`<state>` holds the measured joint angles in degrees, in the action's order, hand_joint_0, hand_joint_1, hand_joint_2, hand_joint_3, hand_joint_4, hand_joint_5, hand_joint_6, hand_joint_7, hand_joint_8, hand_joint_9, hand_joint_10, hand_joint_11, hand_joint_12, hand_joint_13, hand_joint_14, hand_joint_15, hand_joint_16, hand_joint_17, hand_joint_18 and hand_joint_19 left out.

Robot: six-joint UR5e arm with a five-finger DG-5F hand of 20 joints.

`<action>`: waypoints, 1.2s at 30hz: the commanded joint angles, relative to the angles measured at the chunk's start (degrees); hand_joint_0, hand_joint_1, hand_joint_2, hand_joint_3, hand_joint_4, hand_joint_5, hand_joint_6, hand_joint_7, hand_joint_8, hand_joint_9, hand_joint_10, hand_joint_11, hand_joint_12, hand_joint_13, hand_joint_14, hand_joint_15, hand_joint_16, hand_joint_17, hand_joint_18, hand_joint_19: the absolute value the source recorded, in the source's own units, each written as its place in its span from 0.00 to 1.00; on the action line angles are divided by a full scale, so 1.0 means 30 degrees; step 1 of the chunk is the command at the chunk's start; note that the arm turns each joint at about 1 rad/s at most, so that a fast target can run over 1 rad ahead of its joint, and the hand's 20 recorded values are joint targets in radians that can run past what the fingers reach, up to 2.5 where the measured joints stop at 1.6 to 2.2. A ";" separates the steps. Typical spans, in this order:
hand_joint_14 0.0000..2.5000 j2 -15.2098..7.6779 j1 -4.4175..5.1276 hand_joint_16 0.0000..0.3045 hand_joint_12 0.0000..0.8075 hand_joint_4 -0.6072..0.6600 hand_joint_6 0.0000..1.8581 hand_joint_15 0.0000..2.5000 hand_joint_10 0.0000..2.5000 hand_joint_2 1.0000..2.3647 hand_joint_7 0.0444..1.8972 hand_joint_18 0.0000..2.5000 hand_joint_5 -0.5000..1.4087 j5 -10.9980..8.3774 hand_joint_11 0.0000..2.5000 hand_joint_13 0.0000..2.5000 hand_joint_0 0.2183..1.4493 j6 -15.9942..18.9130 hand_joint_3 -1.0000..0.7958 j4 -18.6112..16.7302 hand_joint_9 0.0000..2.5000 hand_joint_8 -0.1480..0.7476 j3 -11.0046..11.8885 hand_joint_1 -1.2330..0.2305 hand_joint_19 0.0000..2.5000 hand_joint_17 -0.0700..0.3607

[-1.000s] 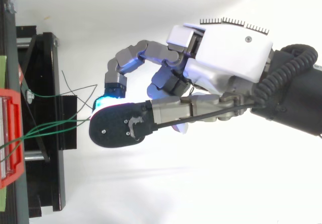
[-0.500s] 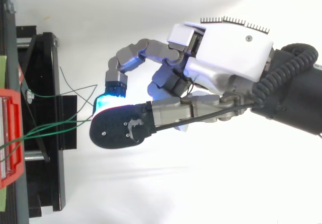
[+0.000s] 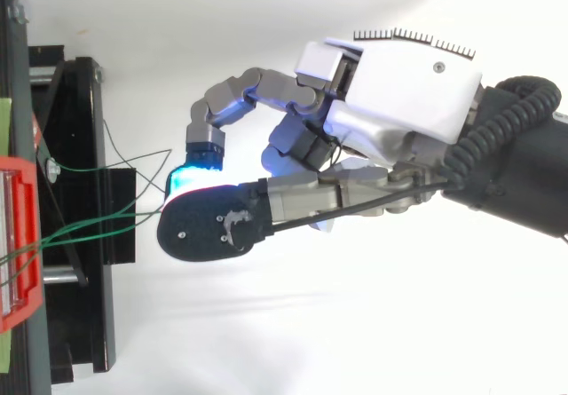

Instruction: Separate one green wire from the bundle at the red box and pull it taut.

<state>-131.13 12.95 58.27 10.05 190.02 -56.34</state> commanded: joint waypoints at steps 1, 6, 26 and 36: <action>0.90 0.0000 -0.0067 0.19 0.46 0.48 0.49 0.32 0.58 0.01 0.62 0.51 0.19 0.0000 0.51 0.53 0.34 -0.0273 0.51 -0.0029 0.53 0.48 0.0000 0.32 0.49 0.47; 0.89 0.0000 -0.0184 0.17 0.43 0.53 0.49 0.34 0.54 0.02 0.60 0.49 0.19 0.0000 0.55 0.52 0.33 -0.0947 0.46 -0.0204 0.53 0.45 0.0000 0.33 0.50 0.44; 0.89 0.0000 -0.0331 0.17 0.42 0.56 0.48 0.34 0.51 0.01 0.61 0.48 0.19 -0.0322 0.56 0.52 0.31 -0.2148 0.43 -0.1230 0.54 0.45 0.0000 0.41 0.50 0.43; 0.89 0.0000 -0.0360 0.21 0.48 0.54 0.49 0.31 0.56 0.01 0.60 0.52 0.20 -0.0322 0.50 0.55 0.31 -0.2148 0.50 -0.1230 0.55 0.51 0.0000 0.37 0.47 0.50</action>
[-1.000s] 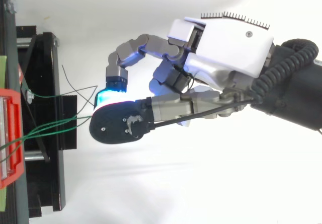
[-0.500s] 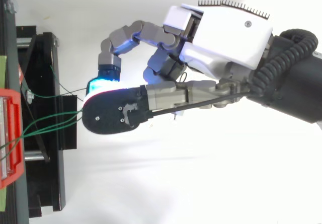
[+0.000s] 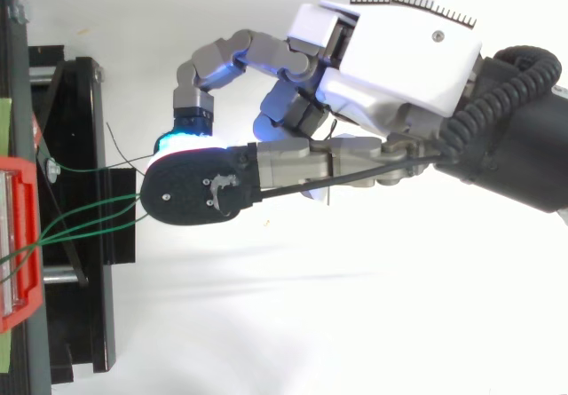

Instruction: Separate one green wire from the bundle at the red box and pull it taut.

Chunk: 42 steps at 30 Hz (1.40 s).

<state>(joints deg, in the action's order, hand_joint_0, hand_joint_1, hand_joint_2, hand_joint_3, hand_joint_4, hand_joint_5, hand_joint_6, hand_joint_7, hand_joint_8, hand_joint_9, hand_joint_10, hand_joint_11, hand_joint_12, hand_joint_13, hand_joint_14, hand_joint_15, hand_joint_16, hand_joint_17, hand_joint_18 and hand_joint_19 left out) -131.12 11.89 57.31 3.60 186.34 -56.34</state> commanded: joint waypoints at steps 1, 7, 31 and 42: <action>0.89 -0.0003 -0.0008 0.21 0.48 0.54 0.49 0.31 0.56 0.01 0.60 0.52 0.20 0.0000 0.50 0.55 0.31 0.0000 0.50 -0.0004 0.55 0.51 0.0001 0.37 0.48 0.50; 0.88 -0.0003 -0.0008 0.18 0.43 0.59 0.48 0.33 0.51 0.01 0.60 0.48 0.19 0.0000 0.56 0.52 0.28 0.0000 0.33 0.0025 0.54 0.45 0.0001 0.45 0.50 0.44; 0.86 -0.0003 0.0139 0.18 0.42 0.56 0.49 0.34 0.52 0.02 0.61 0.49 0.19 -0.0117 0.55 0.53 0.32 0.0000 0.46 -0.0033 0.55 0.46 -0.0263 0.38 0.50 0.45; 0.88 -0.0003 0.0168 0.19 0.44 0.61 0.48 0.34 0.53 0.00 0.59 0.49 0.19 -0.0293 0.54 0.53 0.25 0.0000 0.28 -0.0531 0.54 0.46 -0.0556 0.47 0.49 0.46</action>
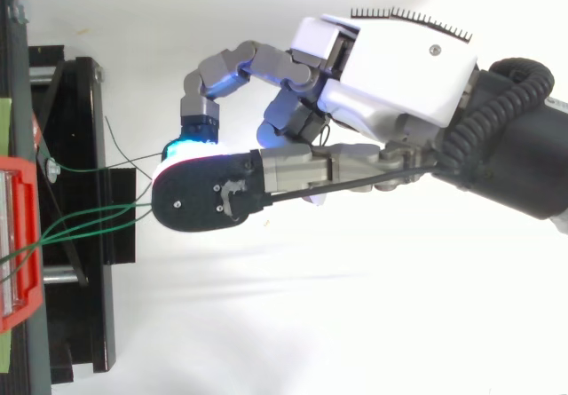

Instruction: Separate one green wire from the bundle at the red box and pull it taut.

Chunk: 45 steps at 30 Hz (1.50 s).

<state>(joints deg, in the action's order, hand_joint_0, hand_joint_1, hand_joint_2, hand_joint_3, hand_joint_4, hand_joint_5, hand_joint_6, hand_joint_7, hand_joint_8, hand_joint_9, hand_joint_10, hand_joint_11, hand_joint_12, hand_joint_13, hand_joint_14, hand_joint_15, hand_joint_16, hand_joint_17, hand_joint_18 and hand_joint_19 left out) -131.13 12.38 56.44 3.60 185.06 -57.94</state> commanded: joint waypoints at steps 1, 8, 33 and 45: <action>0.88 0.0000 0.0005 0.19 0.44 0.61 0.48 0.33 0.53 0.00 0.58 0.49 0.19 -0.0004 0.54 0.53 0.25 0.0000 0.28 -0.0104 0.53 0.47 -0.0023 0.48 0.49 0.47; 0.89 0.0000 -0.0024 0.21 0.46 0.62 0.48 0.32 0.55 0.00 0.57 0.51 0.19 -0.0004 0.52 0.53 0.22 0.0000 0.28 -0.0104 0.54 0.49 -0.0023 0.45 0.48 0.49; 0.84 0.0000 0.0005 0.17 0.42 0.54 0.49 0.36 0.52 0.02 0.61 0.49 0.19 -0.0004 0.56 0.53 0.33 0.0000 0.45 -0.0133 0.55 0.46 -0.0023 0.33 0.50 0.43; 0.84 0.0000 0.0005 0.18 0.44 0.57 0.49 0.36 0.51 0.01 0.60 0.49 0.19 -0.0004 0.56 0.54 0.32 0.0000 0.44 -0.0133 0.56 0.46 -0.0052 0.33 0.50 0.45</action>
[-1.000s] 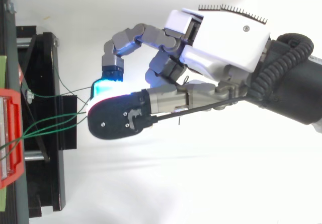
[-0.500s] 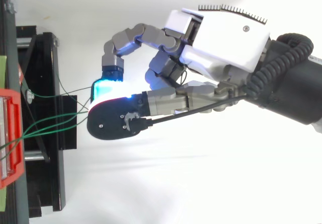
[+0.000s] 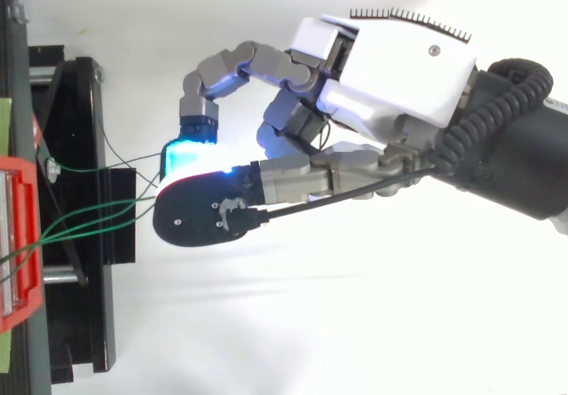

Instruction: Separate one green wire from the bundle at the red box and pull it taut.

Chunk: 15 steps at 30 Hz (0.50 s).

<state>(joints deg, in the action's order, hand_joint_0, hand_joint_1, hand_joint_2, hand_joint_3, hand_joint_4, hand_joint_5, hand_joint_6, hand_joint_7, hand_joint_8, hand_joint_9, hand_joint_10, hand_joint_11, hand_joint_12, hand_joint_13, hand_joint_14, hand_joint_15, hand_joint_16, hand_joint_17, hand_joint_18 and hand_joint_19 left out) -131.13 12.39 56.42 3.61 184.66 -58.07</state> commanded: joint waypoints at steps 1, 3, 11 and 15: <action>0.84 0.0000 0.0000 0.17 0.42 0.58 0.49 0.37 0.50 0.01 0.60 0.49 0.19 0.0002 0.57 0.54 0.31 0.0000 0.39 0.0000 0.56 0.45 -0.0010 0.37 0.50 0.43; 0.84 0.0000 0.0000 0.17 0.42 0.58 0.49 0.37 0.49 0.01 0.59 0.48 0.19 0.0002 0.58 0.53 0.31 0.0000 0.38 0.0000 0.56 0.45 0.0019 0.40 0.50 0.43; 0.84 0.0000 0.0000 0.17 0.42 0.58 0.48 0.36 0.48 0.01 0.61 0.48 0.19 0.0002 0.57 0.53 0.31 0.0000 0.39 -0.0058 0.57 0.45 -0.0010 0.40 0.50 0.43; 0.82 0.0000 0.0000 0.18 0.42 0.57 0.48 0.36 0.49 0.02 0.63 0.49 0.20 0.0002 0.57 0.54 0.32 0.0000 0.45 -0.0058 0.57 0.46 -0.0010 0.36 0.49 0.44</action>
<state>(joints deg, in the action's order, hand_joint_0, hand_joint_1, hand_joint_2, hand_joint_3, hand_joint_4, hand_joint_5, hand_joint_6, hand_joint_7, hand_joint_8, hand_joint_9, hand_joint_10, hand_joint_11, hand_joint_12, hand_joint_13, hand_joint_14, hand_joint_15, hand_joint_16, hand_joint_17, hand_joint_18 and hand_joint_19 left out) -131.13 12.39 56.43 3.60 184.50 -58.09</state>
